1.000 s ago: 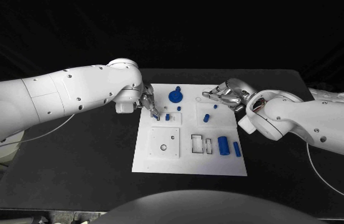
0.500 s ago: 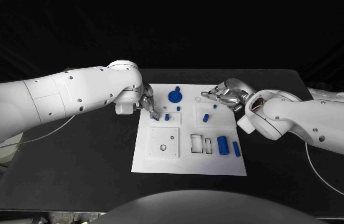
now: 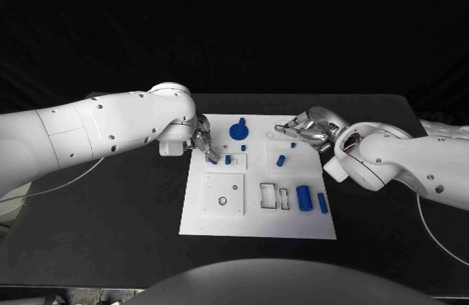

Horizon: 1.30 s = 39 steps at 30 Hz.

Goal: Assemble the parts on the task board

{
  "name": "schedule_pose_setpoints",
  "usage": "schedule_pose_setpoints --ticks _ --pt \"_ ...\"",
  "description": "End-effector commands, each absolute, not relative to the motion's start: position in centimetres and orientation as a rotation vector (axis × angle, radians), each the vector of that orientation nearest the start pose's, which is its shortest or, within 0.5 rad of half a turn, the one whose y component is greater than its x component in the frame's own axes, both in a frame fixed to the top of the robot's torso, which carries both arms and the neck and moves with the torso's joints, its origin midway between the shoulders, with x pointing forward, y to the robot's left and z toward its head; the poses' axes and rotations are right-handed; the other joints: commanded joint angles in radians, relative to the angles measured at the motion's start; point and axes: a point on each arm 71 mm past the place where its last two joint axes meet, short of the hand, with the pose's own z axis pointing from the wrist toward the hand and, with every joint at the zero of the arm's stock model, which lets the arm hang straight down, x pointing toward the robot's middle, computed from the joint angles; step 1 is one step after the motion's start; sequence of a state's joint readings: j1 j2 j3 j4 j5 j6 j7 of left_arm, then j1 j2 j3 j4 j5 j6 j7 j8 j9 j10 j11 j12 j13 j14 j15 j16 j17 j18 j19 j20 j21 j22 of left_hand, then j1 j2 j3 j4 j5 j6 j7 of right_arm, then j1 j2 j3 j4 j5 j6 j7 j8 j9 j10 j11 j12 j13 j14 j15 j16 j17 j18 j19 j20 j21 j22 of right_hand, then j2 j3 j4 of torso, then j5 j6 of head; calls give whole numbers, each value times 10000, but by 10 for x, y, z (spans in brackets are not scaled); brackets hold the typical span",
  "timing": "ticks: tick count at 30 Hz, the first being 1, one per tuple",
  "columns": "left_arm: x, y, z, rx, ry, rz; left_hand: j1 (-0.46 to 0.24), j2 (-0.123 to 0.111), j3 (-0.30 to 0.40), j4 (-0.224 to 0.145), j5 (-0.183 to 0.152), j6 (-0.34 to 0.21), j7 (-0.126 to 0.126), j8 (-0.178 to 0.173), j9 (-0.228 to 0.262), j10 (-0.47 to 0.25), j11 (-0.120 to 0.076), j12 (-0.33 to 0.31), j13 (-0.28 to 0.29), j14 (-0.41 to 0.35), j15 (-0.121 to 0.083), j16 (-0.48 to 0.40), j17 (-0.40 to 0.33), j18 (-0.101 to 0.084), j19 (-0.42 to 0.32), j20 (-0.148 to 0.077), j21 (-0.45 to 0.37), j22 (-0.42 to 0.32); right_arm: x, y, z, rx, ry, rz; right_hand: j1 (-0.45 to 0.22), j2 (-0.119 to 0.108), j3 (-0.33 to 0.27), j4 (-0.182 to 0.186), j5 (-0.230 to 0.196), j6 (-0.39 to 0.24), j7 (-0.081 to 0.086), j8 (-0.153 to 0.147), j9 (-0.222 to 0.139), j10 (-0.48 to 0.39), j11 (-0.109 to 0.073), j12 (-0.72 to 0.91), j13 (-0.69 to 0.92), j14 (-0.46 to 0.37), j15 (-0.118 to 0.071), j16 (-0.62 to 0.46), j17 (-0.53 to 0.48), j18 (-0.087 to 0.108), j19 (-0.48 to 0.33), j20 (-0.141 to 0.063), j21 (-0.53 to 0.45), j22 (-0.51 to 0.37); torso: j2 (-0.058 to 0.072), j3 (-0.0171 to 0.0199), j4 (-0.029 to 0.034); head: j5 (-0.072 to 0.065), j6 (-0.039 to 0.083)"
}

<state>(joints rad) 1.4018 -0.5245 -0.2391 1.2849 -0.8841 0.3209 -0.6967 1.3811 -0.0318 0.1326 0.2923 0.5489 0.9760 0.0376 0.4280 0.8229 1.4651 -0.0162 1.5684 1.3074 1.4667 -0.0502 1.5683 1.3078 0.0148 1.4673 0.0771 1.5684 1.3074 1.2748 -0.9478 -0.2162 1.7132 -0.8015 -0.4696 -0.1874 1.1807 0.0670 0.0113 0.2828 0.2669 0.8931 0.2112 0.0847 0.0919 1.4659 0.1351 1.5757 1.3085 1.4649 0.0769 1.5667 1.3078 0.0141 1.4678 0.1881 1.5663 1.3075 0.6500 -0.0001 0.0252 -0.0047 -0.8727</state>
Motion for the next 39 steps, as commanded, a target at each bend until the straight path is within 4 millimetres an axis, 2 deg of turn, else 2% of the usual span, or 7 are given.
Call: schedule_pose_setpoints --ticks 1,6,15,39 --pt "513 139 -215 -388 25434 -1490 3 69 94 -3 33 28 -54 19 19 1057 -51 24 2634 1041 -42 25 2630 -148 1035 -68 24 2634 440 -215 -210 5283 18759 8200 19 100 -52 -7 49 -48 -9 60 12 1049 69 -49 2623 1059 92 41 2630 -141 1030 54 45 2633 3 -5 -7 18 1" --pt "514 139 -214 -364 25359 -1482 2 66 109 -3 32 19 -51 16 22 1057 -49 24 2634 1041 -40 25 2630 -148 1035 -67 24 2634 440 -214 -210 5277 18767 8208 19 100 -52 -7 49 -48 -9 60 12 1049 69 -49 2623 1059 92 41 2630 -141 1030 54 45 2633 5 -1 8 -5 1" --pt "515 137 -214 -314 25331 -1526 -2 66 128 -3 30 8 -47 11 25 1057 -45 24 2634 1041 -38 25 2630 -148 1035 -67 24 2634 440 -215 -210 5280 18776 8202 19 100 -52 -7 49 -48 -9 60 12 1049 69 -49 2623 1059 92 41 2630 -141 1030 54 45 2633 8 -1 -8 2 1" --pt "517 135 -216 -377 25498 -1704 -34 109 232 3 12 -13 -27 8 45 1057 -28 24 2634 1041 -26 25 2630 -148 1035 -63 24 2634 440 -214 -210 5283 18776 8193 19 100 -52 -7 49 -48 -9 60 12 1049 69 -49 2623 1059 92 41 2630 -141 1030 54 45 2633 -3 5 0 -44 1"
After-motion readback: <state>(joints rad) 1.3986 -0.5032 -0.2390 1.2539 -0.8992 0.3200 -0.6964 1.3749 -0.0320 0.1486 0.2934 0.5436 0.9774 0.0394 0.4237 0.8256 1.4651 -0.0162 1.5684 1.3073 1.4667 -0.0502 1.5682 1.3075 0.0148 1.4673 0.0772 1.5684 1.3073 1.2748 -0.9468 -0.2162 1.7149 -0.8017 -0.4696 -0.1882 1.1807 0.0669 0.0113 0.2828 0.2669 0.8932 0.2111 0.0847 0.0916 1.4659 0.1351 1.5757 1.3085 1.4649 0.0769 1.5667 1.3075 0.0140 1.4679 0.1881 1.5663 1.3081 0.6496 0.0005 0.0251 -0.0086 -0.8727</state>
